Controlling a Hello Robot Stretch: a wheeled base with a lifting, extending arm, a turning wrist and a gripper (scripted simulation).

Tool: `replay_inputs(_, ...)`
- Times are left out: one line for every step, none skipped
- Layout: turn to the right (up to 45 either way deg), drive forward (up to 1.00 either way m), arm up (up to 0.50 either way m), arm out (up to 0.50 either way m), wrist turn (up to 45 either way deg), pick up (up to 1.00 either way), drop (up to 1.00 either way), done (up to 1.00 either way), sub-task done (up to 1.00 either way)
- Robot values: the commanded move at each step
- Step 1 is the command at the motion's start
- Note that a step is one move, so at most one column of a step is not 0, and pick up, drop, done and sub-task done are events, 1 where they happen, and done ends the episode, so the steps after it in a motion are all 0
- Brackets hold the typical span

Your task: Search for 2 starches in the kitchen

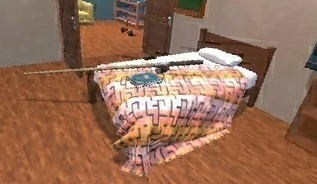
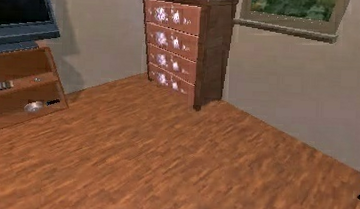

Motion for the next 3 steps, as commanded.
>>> replay_inputs(0.0, 0.15, 0.00, 0.00, 0.0, 0.00, 0.00, 0.00, 0.00)
replay_inputs(-27.0, 0.00, 0.00, 0.00, 0.0, 0.00, 0.00, 0.00, 0.00)
replay_inputs(0.0, 1.00, 0.00, 0.00, 0.0, 0.00, 0.00, 0.00, 0.00)
